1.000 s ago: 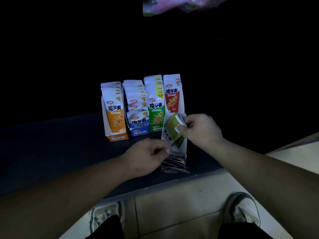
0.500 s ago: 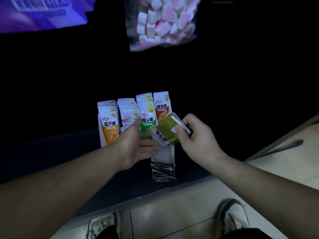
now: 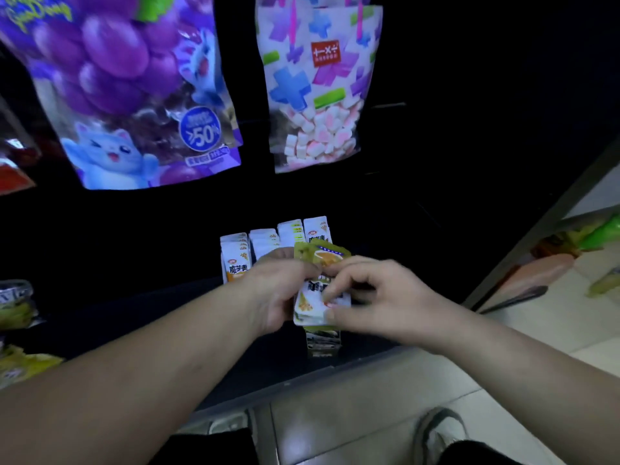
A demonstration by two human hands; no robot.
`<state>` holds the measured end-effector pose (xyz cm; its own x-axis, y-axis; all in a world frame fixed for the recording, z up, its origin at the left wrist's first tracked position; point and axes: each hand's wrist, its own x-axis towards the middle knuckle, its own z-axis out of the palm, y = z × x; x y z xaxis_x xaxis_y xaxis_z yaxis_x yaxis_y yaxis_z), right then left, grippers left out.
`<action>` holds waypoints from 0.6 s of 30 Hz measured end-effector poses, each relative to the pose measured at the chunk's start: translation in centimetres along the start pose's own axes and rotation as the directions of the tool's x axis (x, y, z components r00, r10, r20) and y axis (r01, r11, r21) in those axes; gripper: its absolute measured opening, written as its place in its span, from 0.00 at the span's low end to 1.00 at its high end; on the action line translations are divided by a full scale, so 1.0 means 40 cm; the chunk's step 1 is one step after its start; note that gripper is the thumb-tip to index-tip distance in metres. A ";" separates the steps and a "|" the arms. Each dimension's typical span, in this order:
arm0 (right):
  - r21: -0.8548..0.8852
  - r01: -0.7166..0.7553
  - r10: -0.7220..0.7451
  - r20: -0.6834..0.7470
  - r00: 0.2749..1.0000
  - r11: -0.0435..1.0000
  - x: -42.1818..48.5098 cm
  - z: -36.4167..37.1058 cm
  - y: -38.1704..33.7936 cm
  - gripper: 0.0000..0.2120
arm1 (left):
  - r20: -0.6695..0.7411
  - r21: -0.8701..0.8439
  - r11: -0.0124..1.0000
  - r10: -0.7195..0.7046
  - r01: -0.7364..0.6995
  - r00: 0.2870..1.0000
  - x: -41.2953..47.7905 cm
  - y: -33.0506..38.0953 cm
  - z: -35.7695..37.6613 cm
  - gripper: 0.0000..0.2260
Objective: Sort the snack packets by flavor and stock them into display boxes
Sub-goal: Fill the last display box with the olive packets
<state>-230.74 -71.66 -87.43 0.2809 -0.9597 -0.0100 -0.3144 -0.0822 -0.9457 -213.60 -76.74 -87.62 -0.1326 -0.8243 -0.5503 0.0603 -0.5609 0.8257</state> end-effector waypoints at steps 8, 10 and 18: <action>0.505 -0.349 0.516 -0.238 0.823 0.789 -0.022 0.076 -0.044 0.14 | 0.009 0.056 0.971 0.230 -0.230 0.973 -0.090 -0.039 -0.011 0.13; 0.523 -0.336 0.528 -0.275 0.803 0.784 -0.023 0.087 -0.023 0.12 | 0.041 0.055 0.972 0.228 -0.230 0.973 -0.092 -0.043 -0.019 0.13; 0.535 -0.356 0.527 -0.206 0.825 0.766 0.033 0.055 0.027 0.16 | 0.076 0.152 0.964 0.210 -0.220 0.975 -0.051 -0.017 -0.084 0.12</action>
<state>-228.72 -72.44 -89.16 -0.1205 -0.8901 -0.4396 0.1446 0.4224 -0.8948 -210.03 -74.92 -87.49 -0.1918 -0.9156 -0.3534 -0.0633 -0.3478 0.9354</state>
